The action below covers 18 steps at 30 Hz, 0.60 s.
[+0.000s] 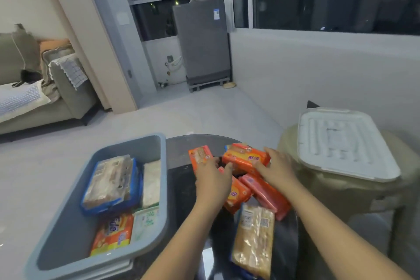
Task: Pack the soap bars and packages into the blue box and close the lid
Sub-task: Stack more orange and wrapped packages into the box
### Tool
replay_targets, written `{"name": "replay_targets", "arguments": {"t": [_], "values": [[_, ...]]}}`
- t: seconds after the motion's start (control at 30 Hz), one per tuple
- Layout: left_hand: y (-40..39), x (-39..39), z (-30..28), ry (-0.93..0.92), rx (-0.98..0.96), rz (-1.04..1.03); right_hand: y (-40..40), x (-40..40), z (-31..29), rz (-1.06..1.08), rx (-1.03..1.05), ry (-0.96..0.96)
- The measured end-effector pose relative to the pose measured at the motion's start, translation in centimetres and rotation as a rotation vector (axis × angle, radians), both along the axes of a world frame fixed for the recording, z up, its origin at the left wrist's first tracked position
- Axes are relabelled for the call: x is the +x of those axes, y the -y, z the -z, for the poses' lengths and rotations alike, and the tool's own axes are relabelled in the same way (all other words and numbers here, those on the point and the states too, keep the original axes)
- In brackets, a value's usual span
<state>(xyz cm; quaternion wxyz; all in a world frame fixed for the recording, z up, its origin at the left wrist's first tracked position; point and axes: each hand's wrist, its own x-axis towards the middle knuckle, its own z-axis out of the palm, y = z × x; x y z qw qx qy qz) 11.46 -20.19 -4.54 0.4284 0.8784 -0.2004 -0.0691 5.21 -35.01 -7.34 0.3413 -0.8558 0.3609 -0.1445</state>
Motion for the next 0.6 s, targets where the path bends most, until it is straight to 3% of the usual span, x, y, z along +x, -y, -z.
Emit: {"name": "replay_targets", "arguments": {"t": [0.17,0.3,0.43,0.6], "values": [[-0.1,1.5,3.5,-0.144,0.148,-0.174,0.4,0.5,0.6,-0.009,0.15,0.028],[-0.3,1.9,5.2,-0.283,0.094,-0.182,0.3,0.7,0.7,-0.038,0.257,0.081],[-0.1,2.1,5.6,-0.276,0.12,-0.181,0.3,0.9,0.8,-0.045,0.278,0.157],[0.0,2.2,5.9,-0.309,0.011,-0.186,0.2,1.1,0.9,-0.046,0.25,0.241]]}}
